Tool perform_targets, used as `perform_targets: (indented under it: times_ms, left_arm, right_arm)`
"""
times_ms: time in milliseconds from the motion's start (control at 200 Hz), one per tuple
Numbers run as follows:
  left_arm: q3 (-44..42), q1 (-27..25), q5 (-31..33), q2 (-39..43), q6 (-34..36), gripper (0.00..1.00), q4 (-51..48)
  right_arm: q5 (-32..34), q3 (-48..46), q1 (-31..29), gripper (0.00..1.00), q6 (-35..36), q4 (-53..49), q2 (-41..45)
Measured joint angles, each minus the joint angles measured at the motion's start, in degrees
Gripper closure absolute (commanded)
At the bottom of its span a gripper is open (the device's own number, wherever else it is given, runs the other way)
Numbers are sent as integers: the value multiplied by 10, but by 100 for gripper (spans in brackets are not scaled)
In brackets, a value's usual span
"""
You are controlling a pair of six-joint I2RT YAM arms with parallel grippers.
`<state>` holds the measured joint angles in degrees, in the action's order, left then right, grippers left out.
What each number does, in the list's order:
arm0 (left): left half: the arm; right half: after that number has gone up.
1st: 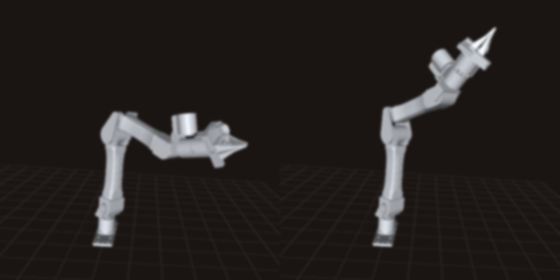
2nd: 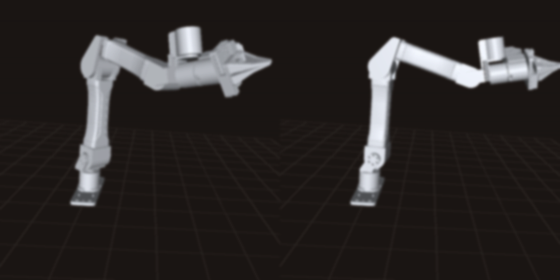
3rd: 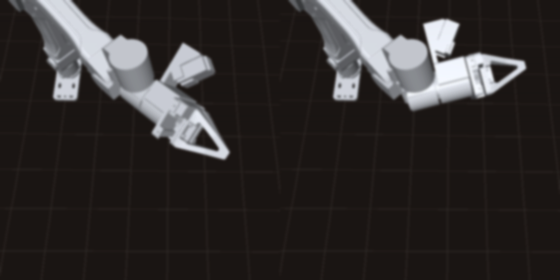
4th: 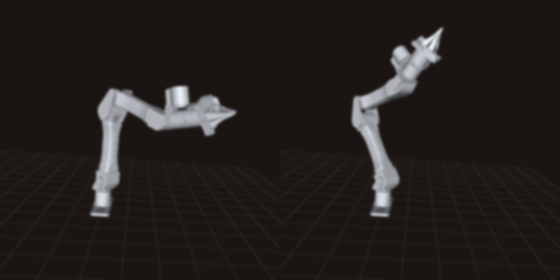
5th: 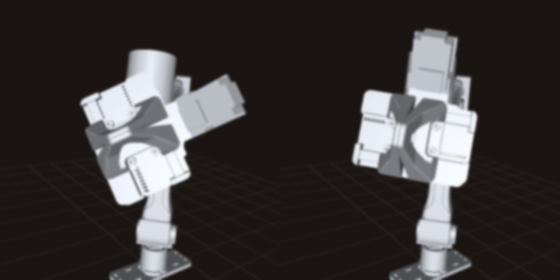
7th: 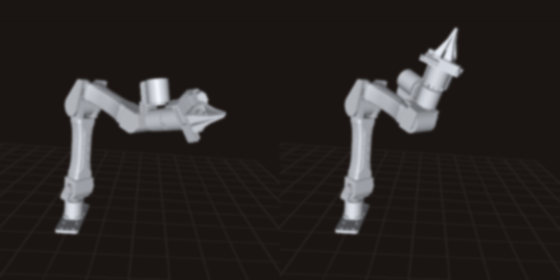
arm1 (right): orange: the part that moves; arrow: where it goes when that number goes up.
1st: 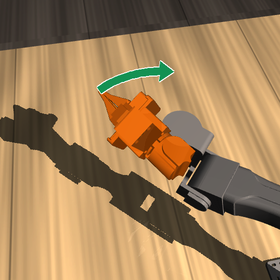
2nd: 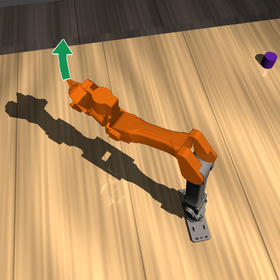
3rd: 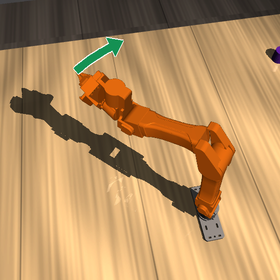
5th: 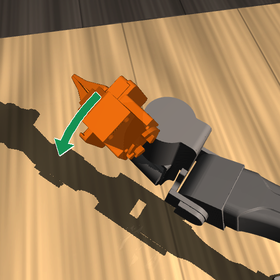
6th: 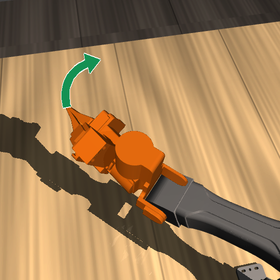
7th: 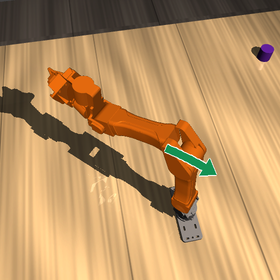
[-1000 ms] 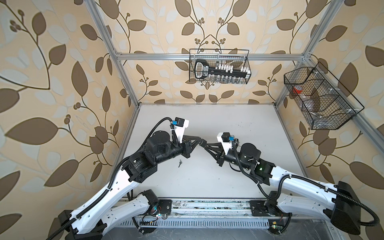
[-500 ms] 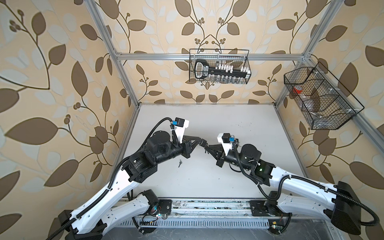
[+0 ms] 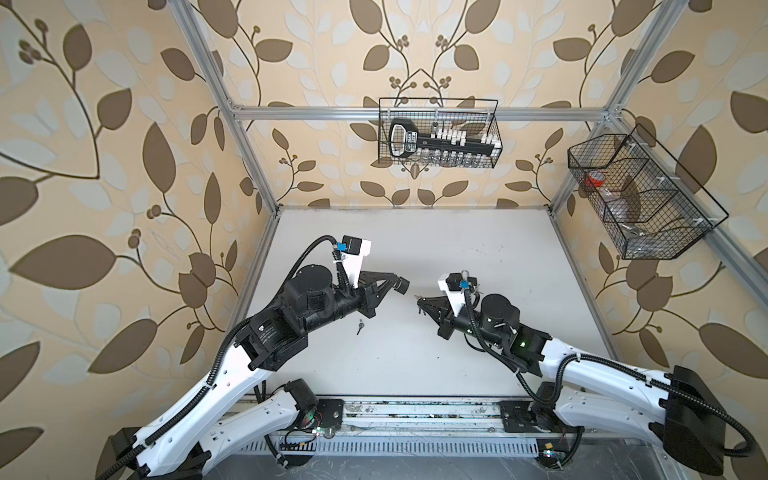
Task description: Lock with the key
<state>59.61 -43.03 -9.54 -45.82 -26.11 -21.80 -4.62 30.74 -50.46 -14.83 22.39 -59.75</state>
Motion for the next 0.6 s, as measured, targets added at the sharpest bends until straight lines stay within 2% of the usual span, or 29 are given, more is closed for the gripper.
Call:
perform_targets:
  times_ms: [165,325,470,600]
  left_arm:
    - [1,0,40,0,1,100,-24]
    - [4,23,68,-7,0,100,-64]
    - [1,101,52,-23,-19,100,-85]
    - [-19,181,22,-23,-41,100,-86]
  right_arm:
    - [26,1,0,100,-14,-35,-4]
    - [40,13,0,100,-45,-92,-53]
    - [8,32,-2,100,-71,-120,-120]
    - [-12,65,-33,100,-89,-124,-193]
